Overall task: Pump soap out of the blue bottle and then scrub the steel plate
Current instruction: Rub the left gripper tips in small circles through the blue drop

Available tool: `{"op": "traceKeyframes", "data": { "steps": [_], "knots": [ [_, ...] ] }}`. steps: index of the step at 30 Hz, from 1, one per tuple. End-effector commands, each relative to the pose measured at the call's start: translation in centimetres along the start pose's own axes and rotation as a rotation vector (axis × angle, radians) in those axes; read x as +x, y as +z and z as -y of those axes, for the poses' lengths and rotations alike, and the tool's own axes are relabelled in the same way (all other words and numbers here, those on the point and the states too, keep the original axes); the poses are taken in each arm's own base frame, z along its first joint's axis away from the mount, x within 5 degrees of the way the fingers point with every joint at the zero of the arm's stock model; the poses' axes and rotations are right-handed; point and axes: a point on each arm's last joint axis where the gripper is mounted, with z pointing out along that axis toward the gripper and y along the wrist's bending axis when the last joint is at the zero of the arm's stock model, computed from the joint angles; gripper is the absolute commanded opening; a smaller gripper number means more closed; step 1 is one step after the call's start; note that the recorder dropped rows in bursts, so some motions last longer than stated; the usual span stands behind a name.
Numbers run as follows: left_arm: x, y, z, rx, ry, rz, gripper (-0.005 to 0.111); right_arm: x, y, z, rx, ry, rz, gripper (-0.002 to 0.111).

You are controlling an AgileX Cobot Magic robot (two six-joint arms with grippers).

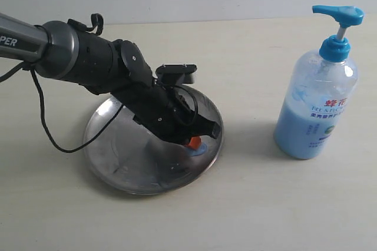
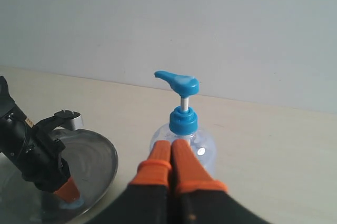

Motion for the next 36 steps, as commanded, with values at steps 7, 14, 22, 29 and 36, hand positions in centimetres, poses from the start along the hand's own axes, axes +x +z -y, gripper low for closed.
{"op": "traceKeyframes", "data": {
  "steps": [7, 14, 22, 29, 36],
  "knots": [
    [0.9, 0.4, 0.5, 0.044, -0.006, -0.09, 0.0, 0.1, 0.0, 0.0, 0.005, -0.004, 0.009, 0.0],
    [1.3, 0.4, 0.0, 0.004, 0.079, -0.135, 0.0, 0.1, 0.0, 0.0, 0.005, -0.004, 0.009, 0.0],
    [0.8, 0.4, -0.4, -0.049, 0.09, -0.077, 0.0, 0.1, 0.0, 0.0, 0.005, -0.004, 0.005, 0.0],
    [0.1, 0.6, -0.8, -0.084, 0.05, 0.001, 0.0, 0.1, 0.0, 0.0, 0.005, -0.004, 0.005, 0.0],
    [-0.4, 0.5, -0.5, -0.06, -0.006, 0.036, 0.0, 0.1, 0.0, 0.0, 0.005, -0.004, 0.009, 0.0]
  ]
}}
